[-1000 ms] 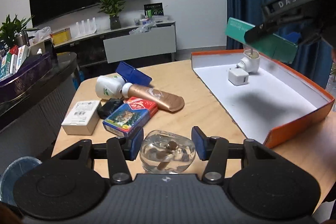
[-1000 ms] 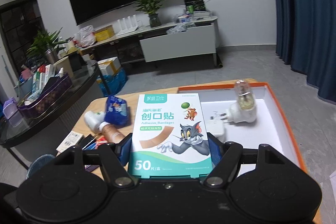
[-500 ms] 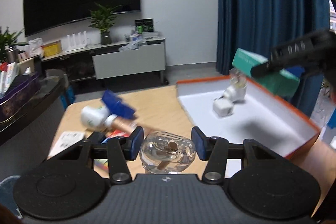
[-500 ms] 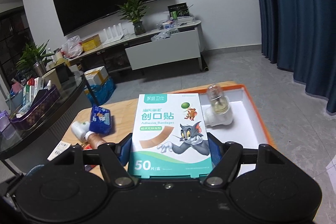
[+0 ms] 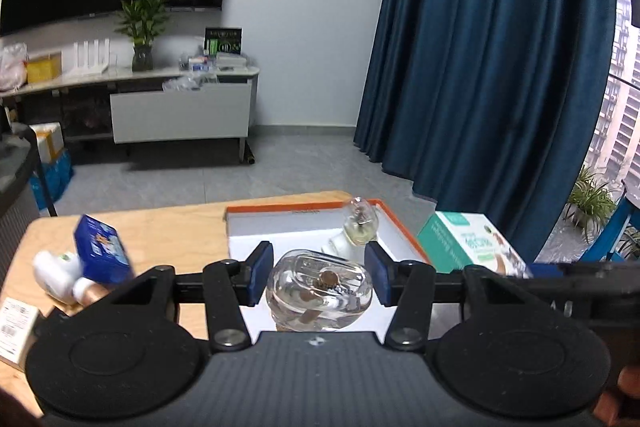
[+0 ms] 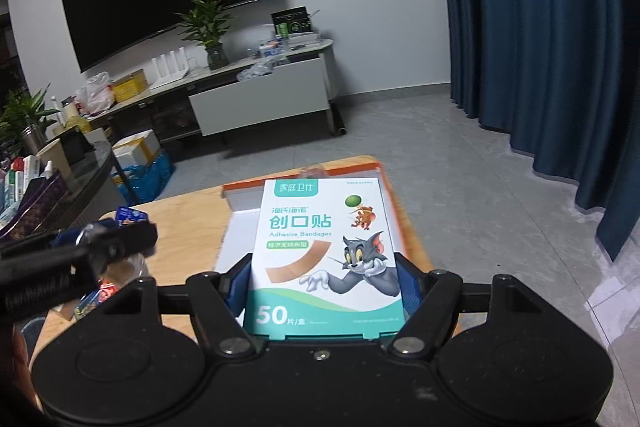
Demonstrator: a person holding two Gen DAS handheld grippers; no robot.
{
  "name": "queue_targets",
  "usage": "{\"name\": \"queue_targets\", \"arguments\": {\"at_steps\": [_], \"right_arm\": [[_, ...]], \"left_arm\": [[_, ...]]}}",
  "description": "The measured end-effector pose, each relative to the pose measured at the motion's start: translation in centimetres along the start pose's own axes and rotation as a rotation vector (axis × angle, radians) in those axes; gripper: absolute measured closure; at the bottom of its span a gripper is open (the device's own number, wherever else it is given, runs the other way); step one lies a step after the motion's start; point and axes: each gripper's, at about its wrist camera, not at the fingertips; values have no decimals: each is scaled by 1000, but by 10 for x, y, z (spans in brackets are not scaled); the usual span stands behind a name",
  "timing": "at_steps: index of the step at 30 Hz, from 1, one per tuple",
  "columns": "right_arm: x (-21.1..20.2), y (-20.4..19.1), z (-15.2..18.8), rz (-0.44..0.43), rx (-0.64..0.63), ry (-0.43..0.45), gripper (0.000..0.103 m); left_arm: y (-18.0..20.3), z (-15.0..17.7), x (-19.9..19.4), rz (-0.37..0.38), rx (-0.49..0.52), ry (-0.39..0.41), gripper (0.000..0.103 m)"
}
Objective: Organize rigid objects
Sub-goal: 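Hold the glass bottle with left tool while right tool holds the bandage box above the box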
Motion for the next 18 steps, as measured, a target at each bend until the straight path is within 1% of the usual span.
{"name": "queue_targets", "arguments": {"at_steps": [4,7,18], "right_arm": [[10,3,4,16,-3,-23,19],[19,2,4,11,-9,-39,19],[40,3,-3,6,-34,-71,19]], "left_arm": [[5,2,9,-7,-11,-30,51],[6,3,11,-11,-13,-43,51],[6,0,17,-39,-25,-68,51]]}}
Point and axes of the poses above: each gripper's, at about its wrist camera, not at the fingertips, and x roughly the way its jaws point, y to its right, z to its underside, and after that the axes turned 2 degrees about -x, right-handed
